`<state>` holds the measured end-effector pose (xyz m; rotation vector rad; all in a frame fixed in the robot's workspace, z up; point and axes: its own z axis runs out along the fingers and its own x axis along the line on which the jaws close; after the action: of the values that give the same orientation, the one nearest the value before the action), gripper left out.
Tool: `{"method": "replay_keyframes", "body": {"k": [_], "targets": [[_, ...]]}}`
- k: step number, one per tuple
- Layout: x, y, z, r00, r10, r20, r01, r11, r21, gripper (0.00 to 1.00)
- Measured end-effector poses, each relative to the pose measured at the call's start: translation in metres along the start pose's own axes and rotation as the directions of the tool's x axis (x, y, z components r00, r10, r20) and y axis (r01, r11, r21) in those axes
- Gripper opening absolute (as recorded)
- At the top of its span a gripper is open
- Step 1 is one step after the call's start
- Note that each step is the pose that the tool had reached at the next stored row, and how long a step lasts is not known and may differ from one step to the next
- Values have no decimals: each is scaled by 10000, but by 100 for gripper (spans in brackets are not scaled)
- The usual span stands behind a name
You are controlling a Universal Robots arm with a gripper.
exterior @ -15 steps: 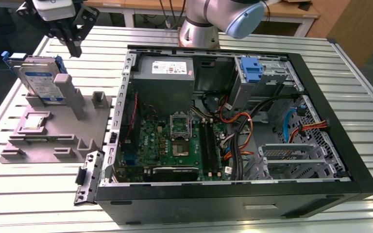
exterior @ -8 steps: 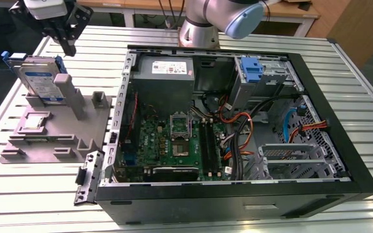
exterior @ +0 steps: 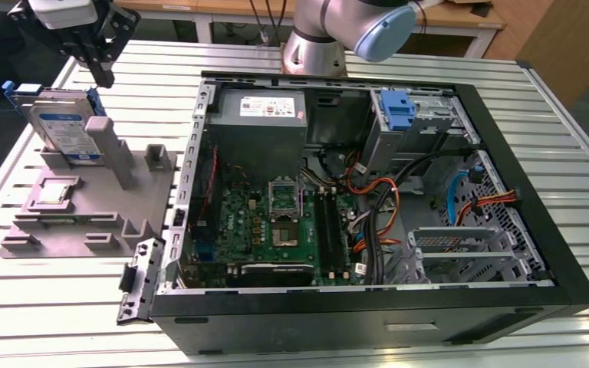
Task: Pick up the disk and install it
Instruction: 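Reach for the disk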
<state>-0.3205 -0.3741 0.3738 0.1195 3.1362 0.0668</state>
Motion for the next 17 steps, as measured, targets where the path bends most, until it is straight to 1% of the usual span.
{"method": "replay_keyframes", "body": {"k": [9,17], "targets": [[5,1,1,10000,1,1,-1,10000,-1,10],[72,9,1,10000,1,1,-1,10000,-1,10]]}}
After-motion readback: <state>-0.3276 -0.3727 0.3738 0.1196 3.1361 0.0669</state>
